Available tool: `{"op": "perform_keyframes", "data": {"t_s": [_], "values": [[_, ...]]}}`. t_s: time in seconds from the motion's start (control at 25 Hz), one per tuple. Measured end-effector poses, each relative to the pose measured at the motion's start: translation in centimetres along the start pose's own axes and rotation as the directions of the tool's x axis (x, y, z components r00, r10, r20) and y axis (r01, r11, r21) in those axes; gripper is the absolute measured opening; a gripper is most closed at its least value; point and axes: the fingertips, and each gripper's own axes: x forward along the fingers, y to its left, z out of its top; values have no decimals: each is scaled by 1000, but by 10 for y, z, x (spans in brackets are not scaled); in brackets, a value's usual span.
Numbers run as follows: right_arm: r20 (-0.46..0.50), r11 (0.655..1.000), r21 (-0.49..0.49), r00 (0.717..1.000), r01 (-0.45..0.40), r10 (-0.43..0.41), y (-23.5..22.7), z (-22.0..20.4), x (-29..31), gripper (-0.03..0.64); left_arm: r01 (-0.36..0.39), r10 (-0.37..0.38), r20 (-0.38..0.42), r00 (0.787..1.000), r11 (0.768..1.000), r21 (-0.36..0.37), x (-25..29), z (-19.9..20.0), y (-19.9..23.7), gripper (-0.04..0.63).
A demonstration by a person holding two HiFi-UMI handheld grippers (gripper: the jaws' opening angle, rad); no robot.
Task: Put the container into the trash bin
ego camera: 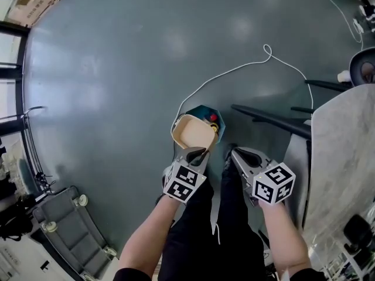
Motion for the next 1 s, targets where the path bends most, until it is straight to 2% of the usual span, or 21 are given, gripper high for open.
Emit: {"op": "perform_keyframes", "data": {"t_s": [0.16,0.28,0.48,0.6,0.72,0.76,0.8,0.84,0.88,1.0], "values": [[-3,1000,11,1000,20,-20,-9,-23,8,3,28,-29,-31,999,1000,-13,24,-26,4,32],[-31,999,-3,998,50,-50,-20,-50,16,3,18,-18,-60,998,1000,14,44,-43,15,34],[-34,996,63,997,67,-65,-32,-82,25,3,37,-29,-114,993,997,71,77,-66,28,34],[-38,995,68,997,68,-65,-33,-92,26,3,47,-37,-121,992,995,86,93,-71,35,35],[-48,995,72,996,73,-70,-35,-100,22,3,38,-30,-110,994,997,65,106,-72,41,37],[-53,994,73,996,76,-73,-37,-102,20,3,30,-24,-104,994,998,60,109,-72,43,45],[-57,994,73,995,80,-76,-39,-103,19,3,22,-17,-99,995,998,57,112,-72,44,82],[-60,994,74,995,85,-80,-41,-104,18,3,17,-12,-89,996,999,51,113,-70,44,170],[-60,993,74,995,87,-83,-43,-103,17,3,14,-11,-76,997,999,42,112,-67,44,189],[-58,994,70,995,80,-76,-38,-96,17,3,14,-14,-27,1000,1000,2,100,-57,42,190]]}}
